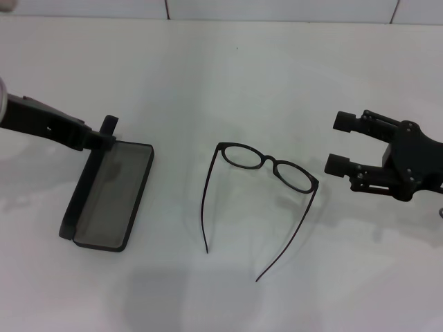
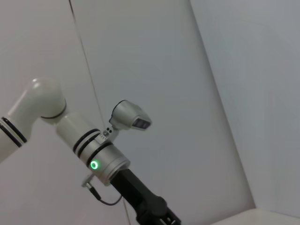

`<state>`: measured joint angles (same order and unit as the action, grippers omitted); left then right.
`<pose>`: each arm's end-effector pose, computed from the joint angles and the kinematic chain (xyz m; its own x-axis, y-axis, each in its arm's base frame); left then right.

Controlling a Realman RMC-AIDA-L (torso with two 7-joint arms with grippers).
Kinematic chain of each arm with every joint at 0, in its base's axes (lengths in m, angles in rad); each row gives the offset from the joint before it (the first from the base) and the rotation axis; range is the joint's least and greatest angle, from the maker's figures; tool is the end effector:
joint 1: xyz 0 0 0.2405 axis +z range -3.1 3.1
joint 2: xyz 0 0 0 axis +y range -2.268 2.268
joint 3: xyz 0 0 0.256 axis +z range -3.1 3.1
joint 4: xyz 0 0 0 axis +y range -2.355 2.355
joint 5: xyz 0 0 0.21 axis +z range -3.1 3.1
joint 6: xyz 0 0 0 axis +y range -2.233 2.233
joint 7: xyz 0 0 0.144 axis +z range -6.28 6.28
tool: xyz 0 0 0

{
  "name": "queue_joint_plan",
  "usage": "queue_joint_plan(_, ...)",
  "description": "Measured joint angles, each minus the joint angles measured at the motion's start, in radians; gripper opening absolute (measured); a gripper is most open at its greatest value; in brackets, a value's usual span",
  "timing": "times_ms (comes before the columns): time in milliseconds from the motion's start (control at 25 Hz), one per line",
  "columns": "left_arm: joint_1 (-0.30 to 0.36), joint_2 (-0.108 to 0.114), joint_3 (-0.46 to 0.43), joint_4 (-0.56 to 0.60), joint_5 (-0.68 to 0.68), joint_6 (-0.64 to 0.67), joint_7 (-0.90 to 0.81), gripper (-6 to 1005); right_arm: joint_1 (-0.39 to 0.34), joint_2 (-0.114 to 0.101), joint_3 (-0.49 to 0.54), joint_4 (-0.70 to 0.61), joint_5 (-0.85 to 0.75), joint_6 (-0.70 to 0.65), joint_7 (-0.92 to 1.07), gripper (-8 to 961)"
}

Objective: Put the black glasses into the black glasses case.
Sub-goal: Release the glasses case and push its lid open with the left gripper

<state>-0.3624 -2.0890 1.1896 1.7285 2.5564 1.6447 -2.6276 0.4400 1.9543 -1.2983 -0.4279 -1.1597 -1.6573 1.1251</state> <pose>-0.2002 0.3216 0.0764 0.6649 0.7425 0.0812 0.6556 -0.5281 -0.5397 0.2449 0.2972 0.0024 0.6157 -0.1897 -0.7648 -0.3394 -0.9398 -0.0401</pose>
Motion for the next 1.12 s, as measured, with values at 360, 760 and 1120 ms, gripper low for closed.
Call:
queue_joint_plan(360,-0.015,0.000,0.061,-0.024,0.083,0.002,-0.038,611,0.003,0.000,0.000,0.000,0.000,0.016,-0.004,850)
queue_joint_plan(760,-0.065,0.002,0.074,-0.163,0.102,-0.006,-0.044,609,0.008,-0.002,-0.001,0.000,-0.003,0.038,-0.005,849)
queue_joint_plan(1120,-0.072,0.000,0.126,-0.191,0.209,-0.038,-0.077,608,0.008,-0.002,0.000,0.000,-0.013,0.041,-0.005,849)
